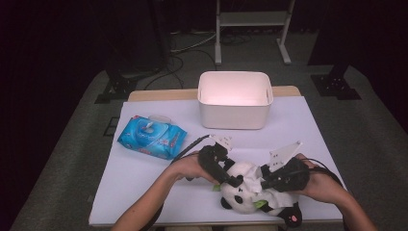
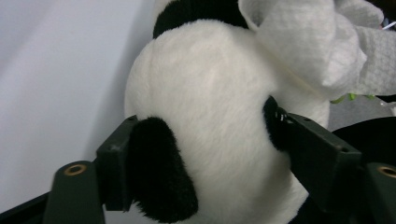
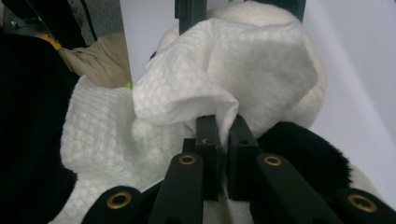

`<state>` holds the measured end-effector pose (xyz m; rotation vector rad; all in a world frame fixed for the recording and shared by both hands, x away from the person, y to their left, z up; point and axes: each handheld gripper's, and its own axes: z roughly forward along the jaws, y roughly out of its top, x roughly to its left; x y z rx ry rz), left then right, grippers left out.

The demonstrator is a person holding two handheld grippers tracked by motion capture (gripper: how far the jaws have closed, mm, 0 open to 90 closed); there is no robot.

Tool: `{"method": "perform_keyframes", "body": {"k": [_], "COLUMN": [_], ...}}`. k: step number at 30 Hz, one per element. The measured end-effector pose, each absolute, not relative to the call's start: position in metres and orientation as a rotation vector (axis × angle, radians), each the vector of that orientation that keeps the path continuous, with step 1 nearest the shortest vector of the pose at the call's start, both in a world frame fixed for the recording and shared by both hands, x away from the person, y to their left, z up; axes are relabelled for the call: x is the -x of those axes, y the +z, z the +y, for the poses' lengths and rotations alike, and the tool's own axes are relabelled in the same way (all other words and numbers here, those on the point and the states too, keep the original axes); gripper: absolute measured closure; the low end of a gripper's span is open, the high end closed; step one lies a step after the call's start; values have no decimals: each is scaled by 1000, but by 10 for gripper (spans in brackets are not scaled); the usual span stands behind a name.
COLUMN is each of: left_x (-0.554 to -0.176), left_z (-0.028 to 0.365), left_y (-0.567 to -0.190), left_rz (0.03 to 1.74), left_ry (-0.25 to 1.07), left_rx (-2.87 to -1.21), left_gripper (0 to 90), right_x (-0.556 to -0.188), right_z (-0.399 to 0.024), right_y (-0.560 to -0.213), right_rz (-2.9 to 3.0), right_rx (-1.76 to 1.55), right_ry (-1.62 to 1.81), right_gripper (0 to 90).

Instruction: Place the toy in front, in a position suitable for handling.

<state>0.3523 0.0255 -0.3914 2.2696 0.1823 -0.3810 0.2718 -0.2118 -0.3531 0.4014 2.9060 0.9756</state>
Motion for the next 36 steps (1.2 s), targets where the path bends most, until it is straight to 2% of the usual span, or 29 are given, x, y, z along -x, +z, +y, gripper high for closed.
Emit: {"method": "perform_keyframes", "body": {"k": [3, 9, 15, 24, 31, 36], "left_x": [-354, -368, -379, -370, -349, -339], "left_z": [26, 32, 48, 71, 80, 91], "left_y": [-384, -353, -331, -350, -359, -368], "left_rz": [160, 119, 103, 141, 92, 101], "left_ry": [-326, -148, -23, -9, 41, 40], "left_rx": [-2280, -2325, -2370, -2310, -2287, -2251], "left_gripper": [310, 316, 315, 304, 300, 301], "right_x": [-277, -296, -323, -336, -340, -337], "right_z": [-213, -209, -189, -166, -145, -138], "right_y": [-351, -339, -329, -324, -312, -318], "right_rz": [2894, 2855, 2849, 2900, 2894, 2943], "right_rx": [-407, -428, -420, -365, -316, -279], "right_ry": [989, 989, 974, 936, 945, 899], "right_gripper": [847, 848, 847, 846, 845, 845]}}
